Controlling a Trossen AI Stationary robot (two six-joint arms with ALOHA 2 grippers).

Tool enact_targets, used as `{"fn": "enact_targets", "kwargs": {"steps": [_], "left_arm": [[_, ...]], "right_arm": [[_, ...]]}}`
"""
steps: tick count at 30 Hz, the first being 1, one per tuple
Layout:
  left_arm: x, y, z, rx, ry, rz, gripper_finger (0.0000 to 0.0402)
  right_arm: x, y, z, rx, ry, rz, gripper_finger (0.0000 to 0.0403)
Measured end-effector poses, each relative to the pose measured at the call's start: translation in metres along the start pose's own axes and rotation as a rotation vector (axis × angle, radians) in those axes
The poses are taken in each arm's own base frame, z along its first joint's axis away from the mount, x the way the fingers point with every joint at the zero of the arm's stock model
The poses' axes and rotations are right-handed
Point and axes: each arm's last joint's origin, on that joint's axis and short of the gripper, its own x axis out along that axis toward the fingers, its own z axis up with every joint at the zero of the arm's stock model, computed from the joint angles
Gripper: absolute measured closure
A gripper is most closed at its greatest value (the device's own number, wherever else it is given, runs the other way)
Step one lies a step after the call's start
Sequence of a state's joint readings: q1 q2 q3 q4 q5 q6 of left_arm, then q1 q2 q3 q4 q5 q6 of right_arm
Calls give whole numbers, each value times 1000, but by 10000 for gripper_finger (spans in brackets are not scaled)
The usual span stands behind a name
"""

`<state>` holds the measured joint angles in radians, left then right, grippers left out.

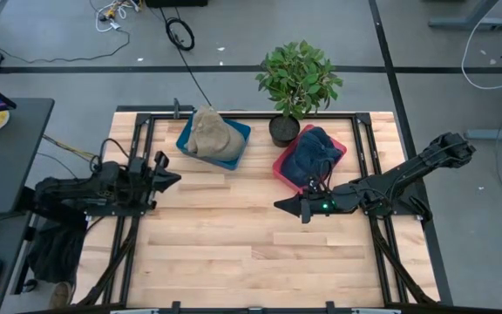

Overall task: Pick & Place hat
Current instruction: Return to Home Position

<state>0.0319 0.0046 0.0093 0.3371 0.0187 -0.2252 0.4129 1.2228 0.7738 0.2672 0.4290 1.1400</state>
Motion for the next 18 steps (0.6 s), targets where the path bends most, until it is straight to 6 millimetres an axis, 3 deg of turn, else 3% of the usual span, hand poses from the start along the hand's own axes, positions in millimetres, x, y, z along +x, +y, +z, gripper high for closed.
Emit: {"fn": "enact_targets", "kwargs": {"steps": [10,18], "left_arm": [[-3,9,-22,-3,210,189,397],[-5,9,-28,19,279,165,397]], "right_arm": [[0,0,0,-76,0,0,394],[0,-1,-1,-128,7,-6,394]]}}
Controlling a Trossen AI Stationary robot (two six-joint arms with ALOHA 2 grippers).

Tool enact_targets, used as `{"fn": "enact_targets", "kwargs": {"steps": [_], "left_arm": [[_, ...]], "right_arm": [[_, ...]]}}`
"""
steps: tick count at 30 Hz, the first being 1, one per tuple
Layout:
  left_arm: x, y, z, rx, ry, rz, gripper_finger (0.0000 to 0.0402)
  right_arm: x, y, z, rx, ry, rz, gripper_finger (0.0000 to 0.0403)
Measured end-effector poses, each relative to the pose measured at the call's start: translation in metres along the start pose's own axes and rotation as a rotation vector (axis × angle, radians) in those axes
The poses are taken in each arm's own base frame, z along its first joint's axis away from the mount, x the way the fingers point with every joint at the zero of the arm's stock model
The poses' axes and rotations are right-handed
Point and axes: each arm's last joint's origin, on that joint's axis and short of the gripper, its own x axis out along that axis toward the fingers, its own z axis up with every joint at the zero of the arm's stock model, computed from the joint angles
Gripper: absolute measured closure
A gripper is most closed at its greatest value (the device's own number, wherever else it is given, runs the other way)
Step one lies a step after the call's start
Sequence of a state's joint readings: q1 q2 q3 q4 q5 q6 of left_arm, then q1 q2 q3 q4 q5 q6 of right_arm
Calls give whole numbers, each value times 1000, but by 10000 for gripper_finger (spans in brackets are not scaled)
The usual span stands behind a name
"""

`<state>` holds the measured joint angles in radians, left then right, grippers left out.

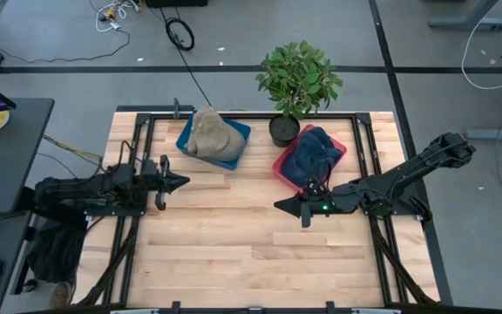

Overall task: Pick & Place hat
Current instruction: Return to Home Position

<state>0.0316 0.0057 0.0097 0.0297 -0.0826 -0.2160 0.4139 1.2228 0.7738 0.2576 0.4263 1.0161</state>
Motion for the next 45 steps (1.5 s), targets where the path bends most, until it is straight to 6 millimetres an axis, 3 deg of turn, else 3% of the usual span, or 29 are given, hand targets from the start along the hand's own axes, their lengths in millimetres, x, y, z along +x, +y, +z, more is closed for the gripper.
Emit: {"fn": "enact_targets", "kwargs": {"steps": [6,10,19,24,37,45], "left_arm": [[0,0,0,-35,6,-6,397],[0,0,1,-36,-12,-10,397],[0,-1,3,-38,-36,-16,396],[0,-1,4,-37,-40,-17,396],[0,-1,4,-38,-41,-17,396],[0,-1,4,-37,-42,-18,396]], "right_arm": [[-2,-3,-3,-159,62,-12,394],[-14,-7,3,-247,71,48,394],[-51,-67,16,-164,-215,301,394],[-73,-87,17,-260,-332,348,400],[-117,-111,21,-406,-511,380,400],[-135,-110,27,-561,-629,394,401]]}}
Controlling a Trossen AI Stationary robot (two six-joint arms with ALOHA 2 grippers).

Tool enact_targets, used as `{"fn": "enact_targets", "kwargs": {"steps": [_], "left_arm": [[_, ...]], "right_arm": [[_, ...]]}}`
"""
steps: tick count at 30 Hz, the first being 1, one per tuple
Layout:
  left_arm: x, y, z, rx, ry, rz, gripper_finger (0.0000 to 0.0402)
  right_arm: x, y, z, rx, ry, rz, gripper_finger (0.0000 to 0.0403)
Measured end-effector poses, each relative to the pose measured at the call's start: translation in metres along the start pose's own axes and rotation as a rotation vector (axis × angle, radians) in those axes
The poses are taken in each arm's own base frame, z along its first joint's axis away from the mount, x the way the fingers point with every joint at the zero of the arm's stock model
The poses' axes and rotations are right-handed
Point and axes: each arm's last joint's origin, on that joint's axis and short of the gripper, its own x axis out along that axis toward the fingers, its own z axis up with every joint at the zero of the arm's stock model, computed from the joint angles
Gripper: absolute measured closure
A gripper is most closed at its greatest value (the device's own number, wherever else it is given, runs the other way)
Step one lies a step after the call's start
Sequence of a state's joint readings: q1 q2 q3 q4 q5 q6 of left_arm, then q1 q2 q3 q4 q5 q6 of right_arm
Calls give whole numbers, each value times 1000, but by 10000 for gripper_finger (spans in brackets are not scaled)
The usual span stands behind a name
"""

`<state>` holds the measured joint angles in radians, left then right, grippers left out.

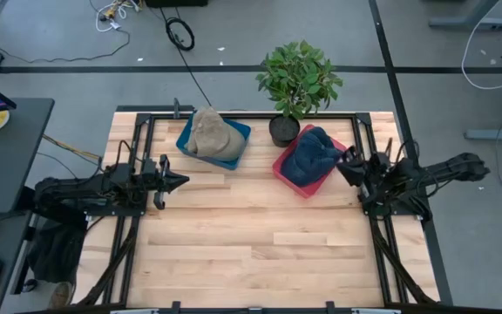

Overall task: Pick & Place hat
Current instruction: Return to Home Position

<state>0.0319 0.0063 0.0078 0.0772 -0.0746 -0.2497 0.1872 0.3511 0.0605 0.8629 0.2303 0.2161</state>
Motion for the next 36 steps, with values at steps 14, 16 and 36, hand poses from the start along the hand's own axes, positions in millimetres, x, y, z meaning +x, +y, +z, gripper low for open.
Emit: {"fn": "enact_targets", "kwargs": {"steps": [14,16,36], "left_arm": [[0,0,0,-1,0,0,396],[0,0,0,0,0,-1,396],[0,0,0,-1,1,-2,396]], "right_arm": [[-23,-7,19,-173,-63,-60,401],[-23,-8,20,-197,-67,-80,401],[-26,-16,-6,-238,139,-66,401]]}}
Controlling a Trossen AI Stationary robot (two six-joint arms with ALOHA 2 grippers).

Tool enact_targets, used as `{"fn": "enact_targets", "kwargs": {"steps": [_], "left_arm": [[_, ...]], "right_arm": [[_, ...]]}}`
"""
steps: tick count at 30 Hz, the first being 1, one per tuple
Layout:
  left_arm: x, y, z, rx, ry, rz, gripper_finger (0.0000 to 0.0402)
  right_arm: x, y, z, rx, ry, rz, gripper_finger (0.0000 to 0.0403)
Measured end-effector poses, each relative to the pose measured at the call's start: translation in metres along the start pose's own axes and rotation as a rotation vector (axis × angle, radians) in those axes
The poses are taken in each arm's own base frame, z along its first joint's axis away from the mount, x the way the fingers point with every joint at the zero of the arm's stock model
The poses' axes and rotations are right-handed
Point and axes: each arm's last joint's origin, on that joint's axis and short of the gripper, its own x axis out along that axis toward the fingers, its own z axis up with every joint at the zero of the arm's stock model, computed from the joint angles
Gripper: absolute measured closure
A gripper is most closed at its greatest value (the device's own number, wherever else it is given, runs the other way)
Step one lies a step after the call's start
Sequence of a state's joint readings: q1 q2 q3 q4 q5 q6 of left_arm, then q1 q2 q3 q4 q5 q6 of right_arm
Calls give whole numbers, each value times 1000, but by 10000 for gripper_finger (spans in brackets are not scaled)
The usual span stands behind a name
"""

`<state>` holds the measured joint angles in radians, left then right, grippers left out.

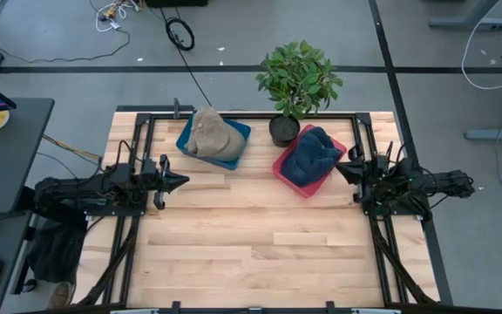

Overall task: Pick & Place hat
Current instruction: Return to Home Position

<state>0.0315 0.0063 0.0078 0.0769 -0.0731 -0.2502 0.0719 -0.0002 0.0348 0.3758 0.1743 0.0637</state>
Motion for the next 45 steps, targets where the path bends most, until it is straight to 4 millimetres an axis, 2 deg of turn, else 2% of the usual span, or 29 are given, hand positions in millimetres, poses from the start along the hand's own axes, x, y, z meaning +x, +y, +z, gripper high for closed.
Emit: {"fn": "enact_targets", "kwargs": {"steps": [2,8,16,25,45], "left_arm": [[0,0,0,1,0,0,396],[0,0,0,0,0,0,396],[0,0,0,0,0,0,396],[0,0,0,0,0,0,396],[0,0,0,0,0,0,396]], "right_arm": [[-1,-1,-7,4,22,-4,401],[-1,0,-3,-17,-11,7,401],[-3,-3,-25,-94,210,-36,401],[-6,-4,-37,-163,344,-33,401],[-6,-4,-37,-163,343,-33,393]]}}
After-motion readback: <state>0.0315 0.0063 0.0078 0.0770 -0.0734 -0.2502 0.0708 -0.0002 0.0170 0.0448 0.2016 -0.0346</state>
